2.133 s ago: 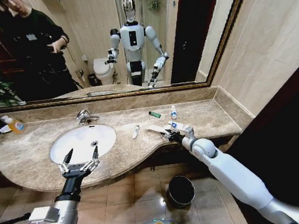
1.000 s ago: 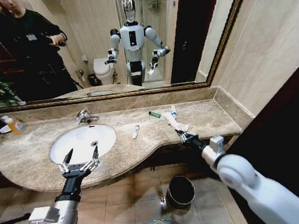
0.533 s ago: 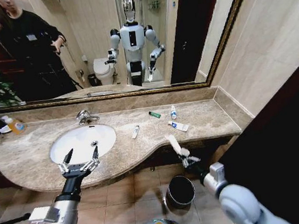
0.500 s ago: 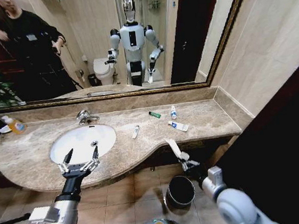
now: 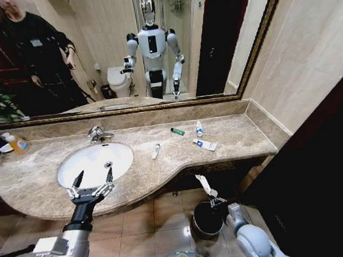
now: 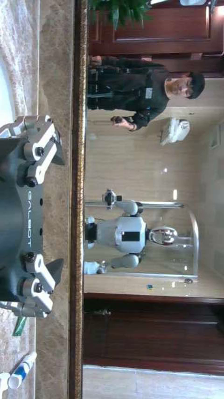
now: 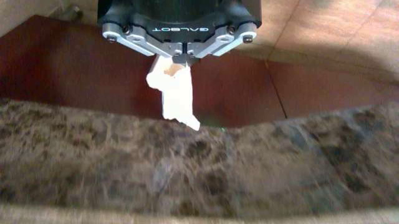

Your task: Pick up the trash from the sink and place it in the trash bin.

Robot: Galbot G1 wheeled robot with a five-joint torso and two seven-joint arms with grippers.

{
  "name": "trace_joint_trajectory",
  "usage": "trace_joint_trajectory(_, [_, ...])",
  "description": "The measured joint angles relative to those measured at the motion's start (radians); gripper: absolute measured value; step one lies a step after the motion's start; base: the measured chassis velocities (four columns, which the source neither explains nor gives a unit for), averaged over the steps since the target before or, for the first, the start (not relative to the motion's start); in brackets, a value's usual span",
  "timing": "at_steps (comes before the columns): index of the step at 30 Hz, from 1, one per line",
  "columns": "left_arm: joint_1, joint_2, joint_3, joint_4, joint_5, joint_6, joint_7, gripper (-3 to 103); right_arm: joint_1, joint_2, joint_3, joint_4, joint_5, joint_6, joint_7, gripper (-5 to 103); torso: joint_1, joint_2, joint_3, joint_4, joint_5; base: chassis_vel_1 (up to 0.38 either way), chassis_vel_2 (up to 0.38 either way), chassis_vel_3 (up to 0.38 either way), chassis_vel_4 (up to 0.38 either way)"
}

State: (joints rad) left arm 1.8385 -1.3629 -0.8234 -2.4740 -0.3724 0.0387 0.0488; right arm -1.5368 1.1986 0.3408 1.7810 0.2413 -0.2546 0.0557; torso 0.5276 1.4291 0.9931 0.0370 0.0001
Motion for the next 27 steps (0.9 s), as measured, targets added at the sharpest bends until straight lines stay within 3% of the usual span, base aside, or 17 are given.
trace_joint_trajectory(4, [0.0,0.0,0.0,0.0,0.0,0.0,0.0,100,0.033,0.052,0.021,-0.168,-0.045,0.066,-0.03,0,0.0,0.0,0.0,-0.0001,-0.0001,0.0,0.0,0.0,0.0])
trace_joint_trajectory(16, [0.0,0.0,0.0,0.0,0.0,0.0,0.0,100,0.117,0.114,0.048,-0.467,-0.13,0.206,-0.072,0,0.0,0.0,0.0,-0.0001,-0.0001,0.0,0.0,0.0,0.0])
trace_joint_trajectory(27, [0.0,0.0,0.0,0.0,0.0,0.0,0.0,100,0.145,0.137,0.042,-0.543,-0.138,0.251,-0.072,0,0.0,0.0,0.0,-0.0001,-0.0001,0.0,0.0,0.0,0.0])
